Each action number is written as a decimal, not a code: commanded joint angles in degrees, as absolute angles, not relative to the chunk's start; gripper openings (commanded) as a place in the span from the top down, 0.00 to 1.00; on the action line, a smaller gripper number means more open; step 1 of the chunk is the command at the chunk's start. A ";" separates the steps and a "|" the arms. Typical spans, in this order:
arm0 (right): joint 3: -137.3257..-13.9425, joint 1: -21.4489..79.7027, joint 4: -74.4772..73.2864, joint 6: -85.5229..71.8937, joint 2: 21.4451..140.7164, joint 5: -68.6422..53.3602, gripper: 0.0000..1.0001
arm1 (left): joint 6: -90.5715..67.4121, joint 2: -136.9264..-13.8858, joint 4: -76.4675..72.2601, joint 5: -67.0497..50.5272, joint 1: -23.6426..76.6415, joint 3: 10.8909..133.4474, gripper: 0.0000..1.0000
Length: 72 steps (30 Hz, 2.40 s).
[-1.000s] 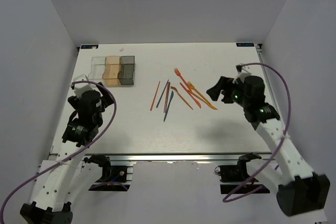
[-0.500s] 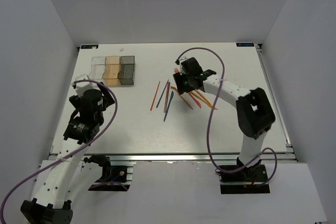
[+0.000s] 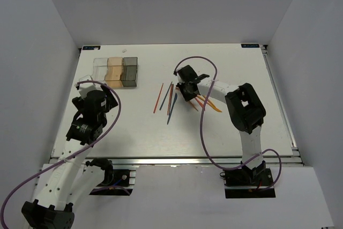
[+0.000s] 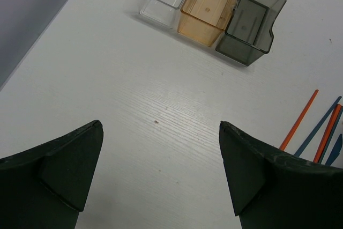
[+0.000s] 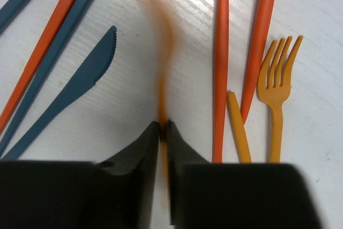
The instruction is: Sort the eating utensils into containers
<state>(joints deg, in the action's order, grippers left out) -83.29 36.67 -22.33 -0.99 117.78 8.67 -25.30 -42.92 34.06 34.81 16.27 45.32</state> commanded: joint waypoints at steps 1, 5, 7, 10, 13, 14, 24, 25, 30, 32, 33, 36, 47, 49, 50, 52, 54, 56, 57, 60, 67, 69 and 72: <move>-83.67 36.91 -23.29 -0.35 118.57 8.79 0.90 | -25.14 -42.28 34.10 34.01 16.00 46.14 0.02; -82.44 36.91 -23.20 -2.37 115.32 7.56 0.98 | -24.00 -41.40 31.39 27.97 16.00 45.70 0.02; -81.48 36.91 -23.20 -4.12 111.12 6.25 1.00 | -24.52 -41.83 29.63 17.36 16.00 45.44 0.02; -77.11 36.83 -18.32 -10.00 102.68 -3.04 1.00 | -27.58 -43.93 21.39 -6.61 16.00 42.82 0.02; -67.64 36.65 -4.56 -18.69 93.54 -24.43 1.00 | -37.12 -46.22 2.28 -24.62 16.08 37.73 0.02; -64.72 36.22 0.82 -25.16 91.51 -28.61 1.00 | -40.05 -46.40 -1.89 -26.96 16.35 36.40 0.02; -51.15 36.39 44.10 -54.02 84.55 -48.86 1.00 | -47.62 -46.14 -14.31 -34.71 18.37 33.67 0.06; -51.15 36.47 46.30 -55.79 84.90 -50.87 1.00 | -48.68 -46.23 -18.15 -35.50 18.46 33.05 0.06; -50.54 37.00 61.49 -65.64 87.63 -54.58 1.00 | -51.60 -47.89 -23.83 -37.36 18.63 30.14 0.17; -50.45 37.53 62.31 -66.71 87.98 -54.76 1.00 | -51.24 -48.25 -23.03 -37.18 18.63 30.23 0.19; -50.71 37.70 61.79 -66.62 88.15 -54.76 1.00 | -51.76 -48.43 -23.38 -37.18 18.63 30.06 0.21; -51.41 38.93 61.26 -66.09 89.03 -54.76 1.00 | -54.04 -48.78 -28.02 -37.70 18.81 29.71 0.24; -55.28 41.48 57.23 -63.29 91.14 -54.14 1.00 | -57.83 -50.36 -34.89 -39.20 19.78 29.53 0.47; -55.89 42.01 56.43 -62.49 91.32 -54.05 1.00 | -57.92 -51.41 -34.98 -39.46 19.95 29.62 0.56; -56.16 42.10 56.08 -62.32 91.49 -53.88 1.00 | -58.01 -51.59 -34.89 -39.46 19.95 29.71 0.60; -56.25 42.10 56.07 -62.23 91.93 -53.79 1.00 | -57.92 -51.59 -34.81 -39.20 20.13 29.79 0.61; -56.51 42.10 56.07 -62.31 92.11 -53.70 1.00 | -57.57 -51.68 -34.45 -39.11 20.21 29.88 0.61; -56.51 42.19 56.07 -62.23 92.46 -53.53 1.00 | -56.52 -51.68 -33.58 -39.03 20.21 30.67 0.72; -56.43 42.19 56.07 -62.14 92.55 -53.53 1.00 | -55.90 -51.68 -31.40 -38.85 20.21 31.20 0.82; -55.38 42.10 56.07 -61.61 92.73 -53.26 0.88 | -51.62 -51.86 -23.78 -37.45 20.21 34.69 1.00; -45.80 34.12 34.99 -49.69 82.04 -44.68 0.11 | -28.76 -57.73 7.46 -17.35 20.13 50.79 1.00; -44.83 31.13 23.44 -40.46 77.63 -33.65 0.11 | -22.78 -61.77 10.35 -9.63 19.95 52.90 1.00; -44.47 29.45 9.52 -32.73 69.63 -23.07 0.11 | -14.00 -71.60 11.94 -13.08 16.27 60.01 1.00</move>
